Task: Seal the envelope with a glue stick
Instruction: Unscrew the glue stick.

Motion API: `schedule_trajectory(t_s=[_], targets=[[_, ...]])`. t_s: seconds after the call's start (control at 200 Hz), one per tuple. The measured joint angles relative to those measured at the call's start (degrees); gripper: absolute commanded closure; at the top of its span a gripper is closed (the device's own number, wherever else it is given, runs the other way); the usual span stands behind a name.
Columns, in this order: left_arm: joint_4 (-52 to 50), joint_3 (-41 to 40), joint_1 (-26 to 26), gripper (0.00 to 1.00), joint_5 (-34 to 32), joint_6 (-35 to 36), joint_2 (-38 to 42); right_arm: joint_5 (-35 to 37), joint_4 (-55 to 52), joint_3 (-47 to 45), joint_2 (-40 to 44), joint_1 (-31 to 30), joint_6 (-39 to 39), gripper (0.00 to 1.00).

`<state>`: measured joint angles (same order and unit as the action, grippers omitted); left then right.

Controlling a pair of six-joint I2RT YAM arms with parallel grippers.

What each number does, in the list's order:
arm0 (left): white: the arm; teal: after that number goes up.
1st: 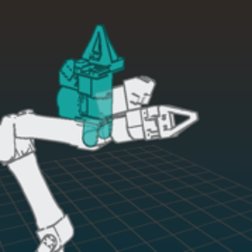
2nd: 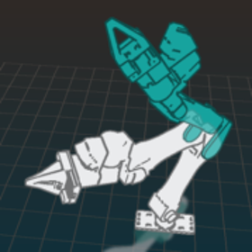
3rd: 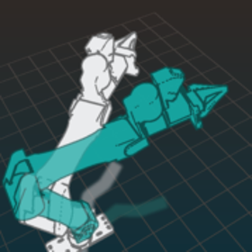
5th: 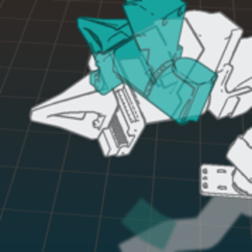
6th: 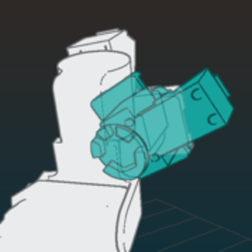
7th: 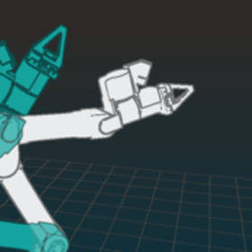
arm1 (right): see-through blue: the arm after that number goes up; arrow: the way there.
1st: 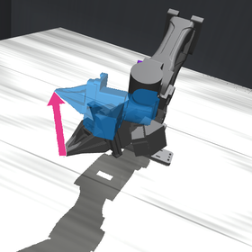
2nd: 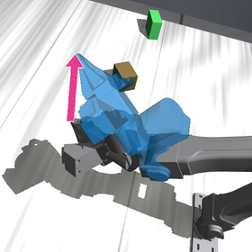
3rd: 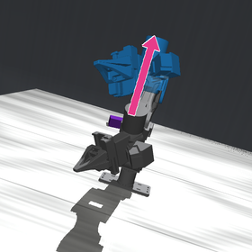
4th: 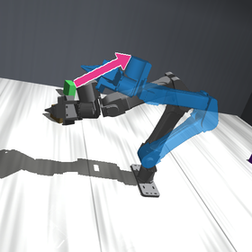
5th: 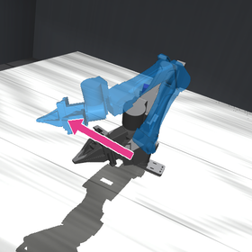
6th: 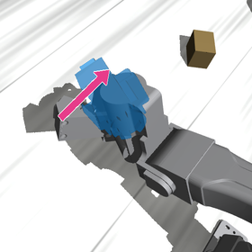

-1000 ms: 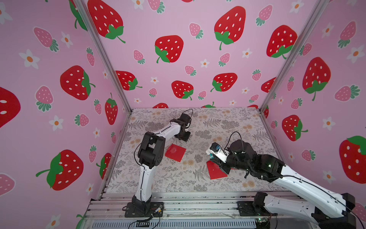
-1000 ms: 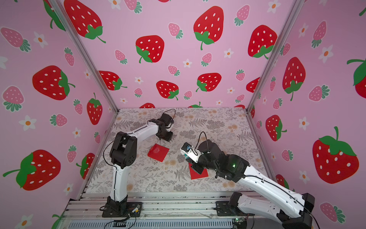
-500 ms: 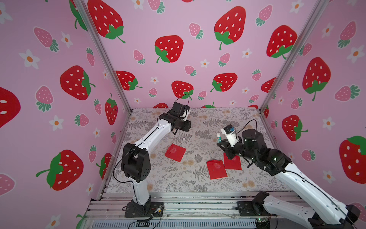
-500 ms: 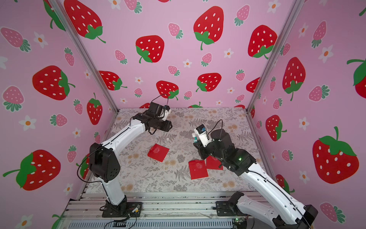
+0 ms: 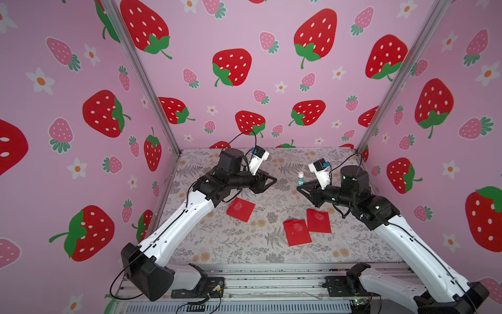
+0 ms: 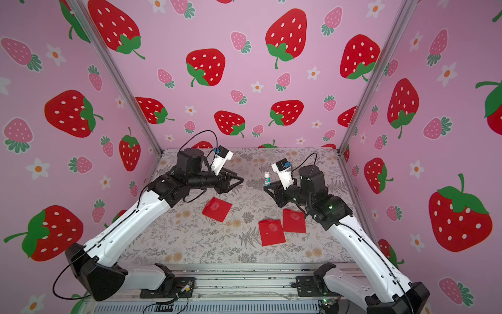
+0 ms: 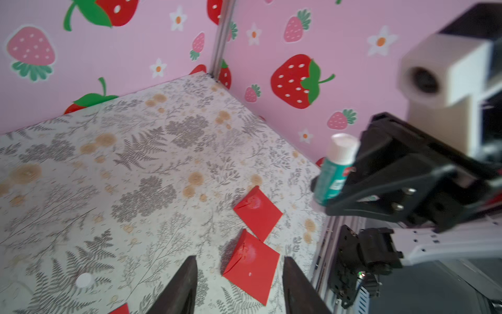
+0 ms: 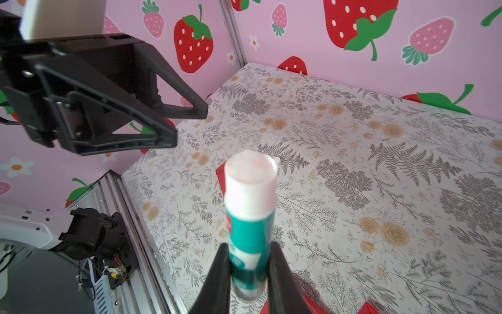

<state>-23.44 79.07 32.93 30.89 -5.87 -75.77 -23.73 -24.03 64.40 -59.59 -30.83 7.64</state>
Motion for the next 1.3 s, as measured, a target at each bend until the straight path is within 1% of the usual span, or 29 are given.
schedule_trajectory(t_s=[0.175,0.32,0.46,0.56,0.61,0.76,0.92,1.111,1.161,1.241,1.301], targets=[[4.83,-2.89,3.15,0.49,5.81,-1.05,6.60,-9.22,4.85,-0.02,1.25,0.00,-0.57,1.00],[9.97,-4.63,5.62,0.48,10.78,-2.10,10.38,-17.88,9.79,-0.09,3.65,0.00,-1.49,1.00],[12.85,-4.68,7.08,0.48,13.20,-2.82,11.45,-25.18,13.73,-0.09,4.61,-0.07,-1.49,1.00],[13.60,-4.68,8.35,0.48,13.66,-2.84,11.26,-28.57,15.30,-0.09,4.55,-0.46,-1.44,1.00],[13.79,-4.63,9.22,0.50,13.73,-2.80,10.99,-29.92,15.85,-0.09,4.48,-0.72,-1.44,1.00],[13.97,-2.86,11.26,0.52,13.70,-2.73,8.79,-32.37,17.11,-0.09,3.87,-2.32,-1.42,1.00],[14.23,-1.14,12.61,0.57,13.73,-2.19,6.99,-33.00,17.40,-0.09,3.17,-3.87,-1.44,1.00],[14.21,0.61,13.66,0.71,13.77,-1.18,5.40,-33.00,17.40,-0.09,3.08,-4.94,-1.49,1.00],[14.21,0.83,13.81,0.74,13.81,-0.90,5.20,-32.96,17.40,-0.09,3.08,-5.09,-1.49,1.00],[14.19,0.90,14.01,0.80,13.79,-0.44,5.16,-32.83,17.35,-0.09,3.08,-5.18,-1.51,1.00],[14.19,0.92,14.10,0.82,13.75,0.07,5.18,-32.61,17.31,-0.09,3.19,-5.18,-1.51,1.00]])
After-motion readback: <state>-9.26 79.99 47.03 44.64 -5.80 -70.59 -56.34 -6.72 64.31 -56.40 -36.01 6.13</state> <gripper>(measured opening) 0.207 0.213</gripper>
